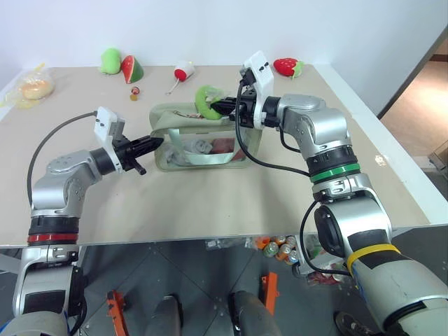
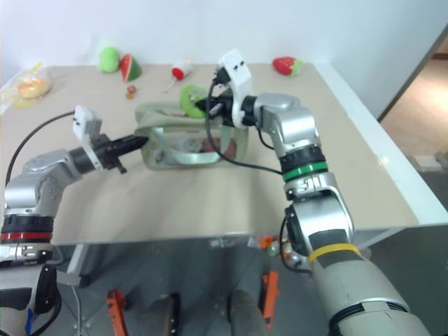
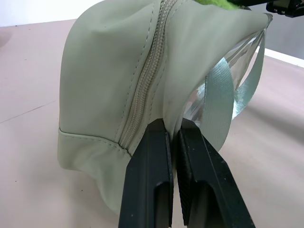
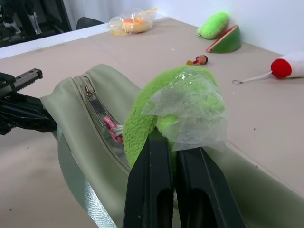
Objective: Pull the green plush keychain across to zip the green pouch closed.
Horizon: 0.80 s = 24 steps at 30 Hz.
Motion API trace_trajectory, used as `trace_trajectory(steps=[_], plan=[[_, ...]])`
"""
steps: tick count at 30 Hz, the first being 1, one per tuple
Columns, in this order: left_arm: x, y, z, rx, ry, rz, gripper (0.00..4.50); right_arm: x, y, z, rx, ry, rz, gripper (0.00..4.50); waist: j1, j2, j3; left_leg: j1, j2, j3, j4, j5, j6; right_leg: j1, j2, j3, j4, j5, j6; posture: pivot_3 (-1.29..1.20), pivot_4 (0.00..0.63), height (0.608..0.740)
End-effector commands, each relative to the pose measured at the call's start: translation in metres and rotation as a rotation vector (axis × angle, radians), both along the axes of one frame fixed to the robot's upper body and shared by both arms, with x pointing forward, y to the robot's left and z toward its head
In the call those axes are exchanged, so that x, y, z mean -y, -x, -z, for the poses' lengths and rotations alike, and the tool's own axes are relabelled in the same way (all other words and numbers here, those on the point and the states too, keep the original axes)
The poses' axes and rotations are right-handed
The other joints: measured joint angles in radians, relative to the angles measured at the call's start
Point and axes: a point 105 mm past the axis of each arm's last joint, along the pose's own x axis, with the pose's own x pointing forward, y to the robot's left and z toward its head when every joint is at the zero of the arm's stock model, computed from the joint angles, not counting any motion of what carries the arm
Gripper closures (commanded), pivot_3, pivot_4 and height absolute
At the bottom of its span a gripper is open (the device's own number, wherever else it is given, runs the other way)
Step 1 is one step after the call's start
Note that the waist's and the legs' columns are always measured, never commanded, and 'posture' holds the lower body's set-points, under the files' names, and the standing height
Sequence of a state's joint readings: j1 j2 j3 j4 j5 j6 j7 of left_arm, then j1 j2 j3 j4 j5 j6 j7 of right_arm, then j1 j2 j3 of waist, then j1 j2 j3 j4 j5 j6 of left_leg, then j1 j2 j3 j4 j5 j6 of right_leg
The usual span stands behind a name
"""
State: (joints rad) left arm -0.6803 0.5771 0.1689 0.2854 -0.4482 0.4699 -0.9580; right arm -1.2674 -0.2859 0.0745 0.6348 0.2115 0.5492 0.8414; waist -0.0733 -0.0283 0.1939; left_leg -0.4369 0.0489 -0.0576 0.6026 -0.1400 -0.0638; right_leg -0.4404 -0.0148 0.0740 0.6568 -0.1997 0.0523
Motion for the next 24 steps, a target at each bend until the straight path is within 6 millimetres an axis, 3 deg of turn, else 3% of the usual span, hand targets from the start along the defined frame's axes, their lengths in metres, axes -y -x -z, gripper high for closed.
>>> trace_trajectory(steps=[1, 6, 12, 20, 24], plan=[[0.005, 0.0, -0.004, 0.013, -0.012, 0.021, 4.5, 0.004, 0.005, -0.025, 0.068, -0.033, -0.005, 4.48, 0.0, 0.0, 0.0, 0.0, 0.0, 0.0, 0.0, 0.0, 0.0, 0.0, 0.0, 0.0, 0.0, 0.0, 0.0, 0.0, 0.15, 0.739], [0.005, -0.001, -0.003, 0.01, -0.015, 0.021, 4.5, 0.021, 0.011, -0.042, 0.104, -0.022, -0.019, 4.48, 0.002, 0.0, 0.0, 0.0, 0.0, 0.0, 0.0, 0.0, 0.0, 0.0, 0.0, 0.0, 0.0, 0.0, 0.0, 0.0, 0.15, 0.739], [0.005, -0.001, -0.002, 0.007, -0.015, 0.021, 4.5, 0.063, 0.01, -0.054, 0.177, 0.043, 0.06, 4.48, 0.003, 0.0, 0.0, 0.0, 0.0, 0.0, 0.0, 0.0, 0.0, 0.0, 0.0, 0.0, -0.001, 0.0, 0.0, 0.0, 0.15, 0.739], [0.004, -0.001, 0.0, 0.001, -0.017, 0.019, 4.5, 0.134, 0.013, -0.068, 0.491, 0.454, 0.234, 4.48, 0.006, 0.0, 0.0, 0.0, -0.001, 0.001, -0.001, 0.0, 0.0, 0.0, -0.001, 0.0, -0.004, -0.001, -0.001, 0.0, 0.15, 0.739], [0.002, 0.0, 0.001, -0.001, -0.015, 0.013, 4.5, 0.163, 0.012, -0.06, 0.51, 0.575, 0.289, 4.48, 0.006, 0.0, 0.0, 0.0, -0.001, 0.001, -0.002, 0.0, 0.0, 0.0, -0.001, 0.0, -0.004, -0.001, -0.001, 0.0, 0.15, 0.739]])
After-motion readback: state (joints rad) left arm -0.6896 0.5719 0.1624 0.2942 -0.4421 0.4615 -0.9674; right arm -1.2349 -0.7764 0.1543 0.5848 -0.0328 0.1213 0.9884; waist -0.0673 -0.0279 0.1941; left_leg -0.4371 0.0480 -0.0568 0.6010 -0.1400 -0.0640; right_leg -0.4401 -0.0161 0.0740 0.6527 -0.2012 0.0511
